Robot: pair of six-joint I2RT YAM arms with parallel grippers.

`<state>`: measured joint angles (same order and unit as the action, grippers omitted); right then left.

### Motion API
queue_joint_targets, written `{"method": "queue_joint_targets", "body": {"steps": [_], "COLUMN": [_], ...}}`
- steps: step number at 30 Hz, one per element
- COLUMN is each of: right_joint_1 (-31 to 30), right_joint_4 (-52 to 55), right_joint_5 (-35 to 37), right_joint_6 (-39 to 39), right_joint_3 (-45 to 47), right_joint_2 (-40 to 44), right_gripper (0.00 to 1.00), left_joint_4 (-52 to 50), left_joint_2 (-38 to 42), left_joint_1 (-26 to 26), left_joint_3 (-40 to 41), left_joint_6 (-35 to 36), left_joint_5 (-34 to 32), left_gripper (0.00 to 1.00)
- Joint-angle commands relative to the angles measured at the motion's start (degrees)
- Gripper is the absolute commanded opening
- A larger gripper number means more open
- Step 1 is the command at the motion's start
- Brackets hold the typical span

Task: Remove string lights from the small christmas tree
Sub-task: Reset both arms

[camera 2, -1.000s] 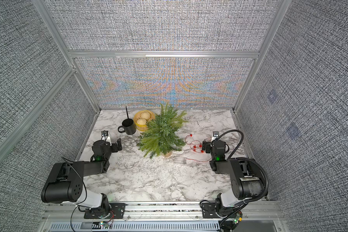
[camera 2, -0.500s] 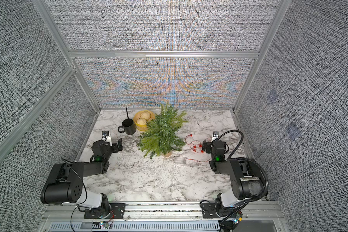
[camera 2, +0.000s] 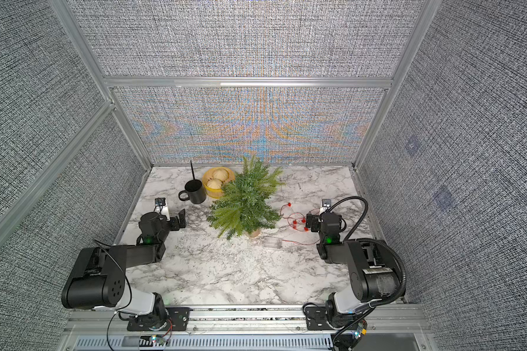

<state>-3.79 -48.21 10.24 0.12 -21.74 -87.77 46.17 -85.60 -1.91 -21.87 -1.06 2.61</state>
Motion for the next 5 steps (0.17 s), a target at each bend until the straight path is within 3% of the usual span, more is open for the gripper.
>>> {"method": "queue_joint_targets", "body": {"steps": [1, 5], "right_joint_1": [-0.1, -0.1], "right_joint_4": [-0.7, -1.8], "right_joint_5": [1.0, 0.8], "right_joint_6": [0.2, 0.0], "right_joint_3": [-0.9, 0.0], "right_joint_2": [-0.6, -0.1], "right_gripper": [0.99, 0.99], "left_joint_4": [0.6, 0.7], "left_joint_2": [0.1, 0.2], "left_joint_1": [0.0, 0.0], "left_joint_3": [-0.1, -0.1], "left_joint_6": [0.2, 0.2], "left_joint_5": [0.5, 0.5], "left_gripper": [0.99, 0.99]}}
